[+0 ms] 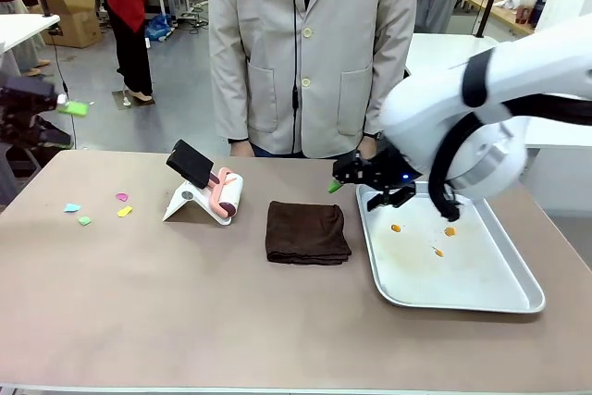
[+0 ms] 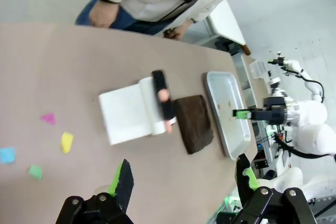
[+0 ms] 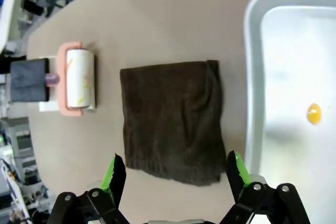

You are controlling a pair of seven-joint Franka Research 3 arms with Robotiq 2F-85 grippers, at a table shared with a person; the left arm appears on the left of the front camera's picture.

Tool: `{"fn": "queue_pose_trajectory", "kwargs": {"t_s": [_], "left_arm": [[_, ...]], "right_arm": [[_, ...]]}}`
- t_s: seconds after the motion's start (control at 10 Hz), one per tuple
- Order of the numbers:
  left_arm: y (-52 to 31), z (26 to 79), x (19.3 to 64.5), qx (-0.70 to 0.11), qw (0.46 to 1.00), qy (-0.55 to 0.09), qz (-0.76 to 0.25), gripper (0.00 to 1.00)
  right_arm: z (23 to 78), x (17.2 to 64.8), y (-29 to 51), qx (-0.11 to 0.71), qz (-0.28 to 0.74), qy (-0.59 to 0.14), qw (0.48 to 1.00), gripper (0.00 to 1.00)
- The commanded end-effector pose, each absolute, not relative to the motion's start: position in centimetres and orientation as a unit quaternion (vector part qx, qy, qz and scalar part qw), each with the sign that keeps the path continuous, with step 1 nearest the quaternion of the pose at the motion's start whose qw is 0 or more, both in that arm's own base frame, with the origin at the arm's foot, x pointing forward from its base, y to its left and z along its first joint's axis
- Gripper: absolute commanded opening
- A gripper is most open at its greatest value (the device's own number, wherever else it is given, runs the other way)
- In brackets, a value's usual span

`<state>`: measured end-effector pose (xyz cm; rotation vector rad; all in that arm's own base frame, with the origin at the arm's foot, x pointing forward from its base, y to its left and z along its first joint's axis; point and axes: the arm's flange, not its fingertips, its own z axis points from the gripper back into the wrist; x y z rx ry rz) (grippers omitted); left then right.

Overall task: Clean the surface of the table.
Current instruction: Hold the Lint Roller with your left hand and the towel with your right hand.

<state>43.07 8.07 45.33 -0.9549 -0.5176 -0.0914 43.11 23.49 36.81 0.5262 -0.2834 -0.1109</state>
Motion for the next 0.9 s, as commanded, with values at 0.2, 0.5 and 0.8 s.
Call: {"fn": "queue_pose_trajectory", "kwargs": {"t_s": [0.2, 0.5, 0.8], "left_arm": [[2.0, 45.8, 49.7, -0.425, 0.878, -0.212, -0.062, 1.0], [-1.4, 44.3, 53.0, -0.412, 0.895, -0.161, -0.054, 1.0], [-3.2, 41.7, 55.6, -0.401, 0.912, -0.086, -0.029, 1.0]], "right_arm": [[34.1, 48.0, 29.6, 0.231, -0.088, -0.098, 0.964, 1.0], [33.2, 48.5, 31.4, 0.217, -0.074, -0.085, 0.97, 1.0], [32.5, 48.2, 31.9, 0.171, -0.06, -0.08, 0.98, 1.0]]}}
